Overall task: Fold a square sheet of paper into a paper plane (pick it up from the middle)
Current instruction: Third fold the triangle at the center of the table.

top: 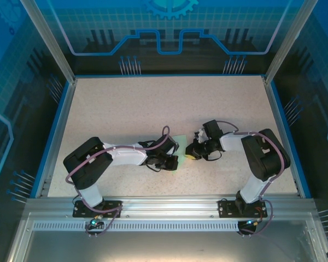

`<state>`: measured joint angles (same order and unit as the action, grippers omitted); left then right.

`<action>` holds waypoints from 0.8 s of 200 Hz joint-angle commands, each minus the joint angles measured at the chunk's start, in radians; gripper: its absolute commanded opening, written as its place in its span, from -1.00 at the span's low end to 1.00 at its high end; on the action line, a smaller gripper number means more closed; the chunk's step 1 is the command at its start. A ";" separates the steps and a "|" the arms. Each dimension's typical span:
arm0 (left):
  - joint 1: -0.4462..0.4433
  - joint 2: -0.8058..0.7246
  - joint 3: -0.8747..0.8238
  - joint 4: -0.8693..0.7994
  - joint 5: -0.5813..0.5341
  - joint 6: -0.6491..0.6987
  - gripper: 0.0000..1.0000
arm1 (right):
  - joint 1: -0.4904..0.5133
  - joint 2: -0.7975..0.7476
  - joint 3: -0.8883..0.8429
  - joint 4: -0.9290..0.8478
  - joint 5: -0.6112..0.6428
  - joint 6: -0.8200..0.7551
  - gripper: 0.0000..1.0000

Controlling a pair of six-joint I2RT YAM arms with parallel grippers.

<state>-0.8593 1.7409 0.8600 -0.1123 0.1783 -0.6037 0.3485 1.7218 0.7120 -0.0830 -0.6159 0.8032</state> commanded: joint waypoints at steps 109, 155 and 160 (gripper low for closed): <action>0.000 0.034 -0.056 -0.142 -0.051 0.001 -1.00 | -0.029 -0.157 -0.012 -0.061 0.142 -0.056 -0.69; 0.000 0.026 -0.048 -0.142 -0.050 -0.001 -1.00 | 0.145 -0.098 0.040 -0.078 0.232 -0.024 -0.72; 0.000 0.026 -0.048 -0.140 -0.050 -0.001 -1.00 | 0.157 -0.091 0.038 -0.072 0.240 -0.015 -0.72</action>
<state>-0.8593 1.7363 0.8547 -0.1036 0.1783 -0.6041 0.4416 1.5913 0.7265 -0.1295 -0.4397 0.7605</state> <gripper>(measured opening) 0.071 0.145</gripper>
